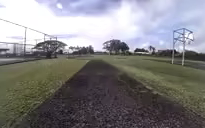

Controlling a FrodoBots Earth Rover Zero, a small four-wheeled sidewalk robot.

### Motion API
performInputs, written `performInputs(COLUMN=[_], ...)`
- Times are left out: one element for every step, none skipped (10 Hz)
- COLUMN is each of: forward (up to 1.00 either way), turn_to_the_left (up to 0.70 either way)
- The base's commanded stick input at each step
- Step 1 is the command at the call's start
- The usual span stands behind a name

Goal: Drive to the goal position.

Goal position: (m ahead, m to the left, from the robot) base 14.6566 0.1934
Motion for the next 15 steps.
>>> performInputs(forward=[0.5, 0.5, 0.5, 0.5, 0.5, 0.5, 0.5, 0.5, 0.5, 0.5, 0.5, 0.5, 0.5, 0.5, 0.5], turn_to_the_left=[0.0, 0.0, 0.0, 0.0, 0.0, 0.0, 0.0, 0.0, 0.0, 0.0, 0.0, 0.0, 0.0, 0.0, 0.0])
